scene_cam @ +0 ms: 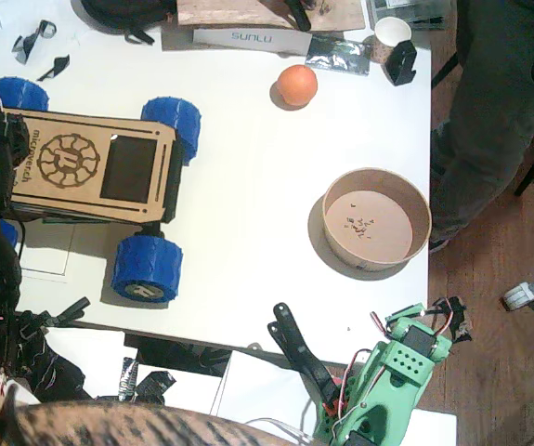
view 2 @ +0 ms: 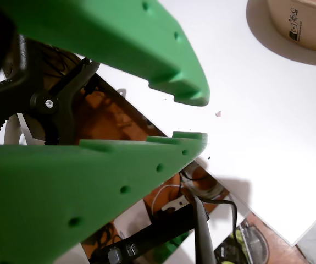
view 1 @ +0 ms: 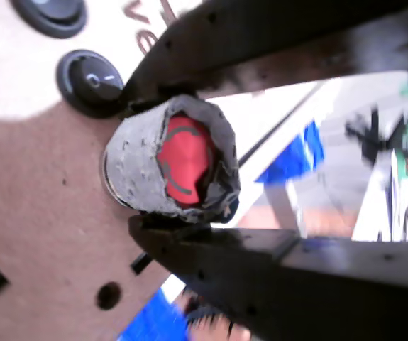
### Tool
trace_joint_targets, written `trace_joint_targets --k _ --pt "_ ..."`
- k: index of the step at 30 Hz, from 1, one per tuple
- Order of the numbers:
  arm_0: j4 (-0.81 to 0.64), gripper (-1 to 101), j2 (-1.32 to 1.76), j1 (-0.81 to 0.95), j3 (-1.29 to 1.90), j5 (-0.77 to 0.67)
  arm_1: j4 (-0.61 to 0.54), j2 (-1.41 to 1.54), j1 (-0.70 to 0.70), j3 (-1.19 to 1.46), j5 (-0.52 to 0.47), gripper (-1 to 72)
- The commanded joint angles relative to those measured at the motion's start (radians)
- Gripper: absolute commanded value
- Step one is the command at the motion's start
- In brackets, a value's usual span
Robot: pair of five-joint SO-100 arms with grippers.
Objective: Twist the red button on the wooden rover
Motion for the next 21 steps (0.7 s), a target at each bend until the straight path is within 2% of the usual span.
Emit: trace_joint_targets --k 1,9,21 --pt "-0.021 0 0.091 0.046 -0.040 0.074 0.006 0.002 0.003 -0.005 -0.009 2.5" --pt "-0.049 0 0.084 0.078 -0.040 0.244 0.006 0.002 0.003 -0.005 -0.009 2.5" --pt "0.000 0 0.066 0.141 -0.040 0.462 0.006 0.002 0.003 -0.005 -0.009 2.5"
